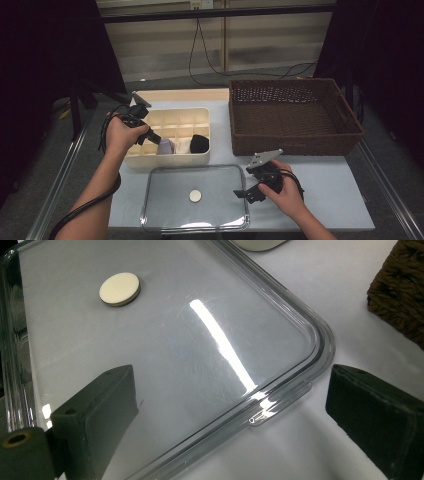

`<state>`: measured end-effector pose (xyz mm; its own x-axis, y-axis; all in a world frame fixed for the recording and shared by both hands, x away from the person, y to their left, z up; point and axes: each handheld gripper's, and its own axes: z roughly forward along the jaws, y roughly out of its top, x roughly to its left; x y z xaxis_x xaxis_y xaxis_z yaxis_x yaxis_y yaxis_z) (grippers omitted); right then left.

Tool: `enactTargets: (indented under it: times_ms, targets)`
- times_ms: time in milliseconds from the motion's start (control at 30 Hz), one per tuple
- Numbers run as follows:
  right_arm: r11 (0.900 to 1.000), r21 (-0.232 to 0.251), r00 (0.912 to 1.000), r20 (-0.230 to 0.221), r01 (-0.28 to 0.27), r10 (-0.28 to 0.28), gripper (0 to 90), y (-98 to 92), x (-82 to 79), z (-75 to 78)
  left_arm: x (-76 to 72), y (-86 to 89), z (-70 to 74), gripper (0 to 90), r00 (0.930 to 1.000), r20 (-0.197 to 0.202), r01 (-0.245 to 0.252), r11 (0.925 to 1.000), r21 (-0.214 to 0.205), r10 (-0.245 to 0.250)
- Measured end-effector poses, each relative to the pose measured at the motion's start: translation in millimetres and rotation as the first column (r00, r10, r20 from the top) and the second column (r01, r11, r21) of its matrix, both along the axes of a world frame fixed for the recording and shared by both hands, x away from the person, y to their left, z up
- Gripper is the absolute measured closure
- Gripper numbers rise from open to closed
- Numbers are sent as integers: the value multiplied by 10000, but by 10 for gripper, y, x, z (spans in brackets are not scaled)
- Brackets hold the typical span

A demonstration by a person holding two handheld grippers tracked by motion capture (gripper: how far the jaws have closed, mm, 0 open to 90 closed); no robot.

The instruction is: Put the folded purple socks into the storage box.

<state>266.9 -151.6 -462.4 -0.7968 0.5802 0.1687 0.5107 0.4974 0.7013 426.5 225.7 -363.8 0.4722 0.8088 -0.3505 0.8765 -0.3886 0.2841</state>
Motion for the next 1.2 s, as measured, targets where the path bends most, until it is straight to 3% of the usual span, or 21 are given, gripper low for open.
enactTargets:
  times_ms: [500,1200]
  targets:
    - [10000,21,10000,-37,-22,22,60,5,-2,-4,36,-91,-103,900,9999,-4,114,9999,-19,-114]
    - [10000,21,10000,-34,-80,80,60,9,-4,-12,37,-256,-476,900,9992,-168,375,9991,220,-372]
